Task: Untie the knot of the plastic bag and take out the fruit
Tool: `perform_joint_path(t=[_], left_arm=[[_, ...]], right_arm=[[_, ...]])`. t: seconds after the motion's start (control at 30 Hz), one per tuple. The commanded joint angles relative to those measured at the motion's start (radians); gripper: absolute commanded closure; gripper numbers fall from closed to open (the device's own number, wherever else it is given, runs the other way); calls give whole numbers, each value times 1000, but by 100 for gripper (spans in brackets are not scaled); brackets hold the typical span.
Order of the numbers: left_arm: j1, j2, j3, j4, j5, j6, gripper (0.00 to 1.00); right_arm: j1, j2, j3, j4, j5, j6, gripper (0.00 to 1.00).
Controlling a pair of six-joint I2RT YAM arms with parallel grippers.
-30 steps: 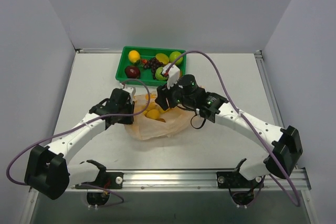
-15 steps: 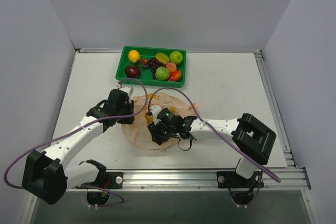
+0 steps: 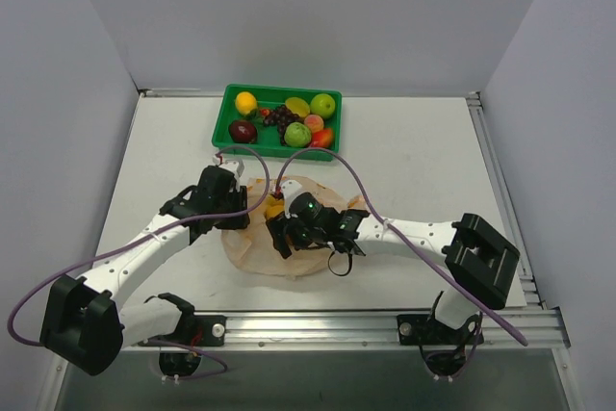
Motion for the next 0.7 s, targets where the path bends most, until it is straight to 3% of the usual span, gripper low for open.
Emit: perform_joint_path(t=[0.0, 0.33, 0.47, 0.57, 0.63, 0.67], left_arm=[[2, 2, 10, 36, -9, 13, 55], [2, 2, 10, 37, 1, 11, 55], [2, 2, 11, 37, 5, 13, 55], [3, 1, 12, 37, 6, 13, 55], [3, 2, 15, 39, 8, 14, 55], [3, 4, 13, 37, 8, 14, 55]], right_arm=[[-15, -44, 43, -15, 113, 79, 27], [-24, 115, 75, 17, 202, 192, 28], [-24, 156, 80, 11, 231, 245, 16], [-24, 171, 75, 9, 259, 265, 14], [-24, 163, 57, 25, 265, 258, 22], [-24, 156, 51, 46, 259, 250, 33]])
